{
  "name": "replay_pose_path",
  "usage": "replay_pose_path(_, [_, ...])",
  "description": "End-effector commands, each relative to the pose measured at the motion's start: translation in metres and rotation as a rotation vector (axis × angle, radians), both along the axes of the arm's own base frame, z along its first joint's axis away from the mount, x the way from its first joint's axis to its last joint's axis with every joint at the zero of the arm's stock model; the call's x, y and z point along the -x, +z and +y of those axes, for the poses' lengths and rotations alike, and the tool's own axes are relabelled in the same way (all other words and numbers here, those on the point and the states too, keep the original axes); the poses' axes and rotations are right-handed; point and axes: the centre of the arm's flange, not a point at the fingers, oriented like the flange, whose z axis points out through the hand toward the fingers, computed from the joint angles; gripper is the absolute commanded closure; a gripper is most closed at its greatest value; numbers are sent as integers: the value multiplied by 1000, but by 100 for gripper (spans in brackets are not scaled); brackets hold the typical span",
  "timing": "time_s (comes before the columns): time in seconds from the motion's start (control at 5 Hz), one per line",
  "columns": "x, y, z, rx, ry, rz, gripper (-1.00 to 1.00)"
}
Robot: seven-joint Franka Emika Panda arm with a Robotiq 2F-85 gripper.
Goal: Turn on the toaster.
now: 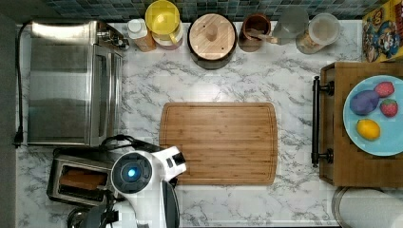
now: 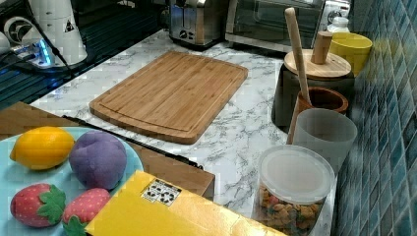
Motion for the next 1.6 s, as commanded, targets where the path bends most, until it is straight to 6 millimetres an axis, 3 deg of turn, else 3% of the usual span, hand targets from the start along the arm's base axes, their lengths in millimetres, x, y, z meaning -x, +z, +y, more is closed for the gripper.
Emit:
replay_pose_path(0.2, [48,2,52,-119,230,28,100])
replay_pose_path(0.6, [69,14,49,-173,276,-22,100])
replay_pose_path(1.0, [72,-14,53,-115,294,-72,100])
replay_pose_path(1.2, [63,-27,60,-61,275,-26,100])
replay_pose_path(1.6, [65,-20,58,-95,232,-102,100])
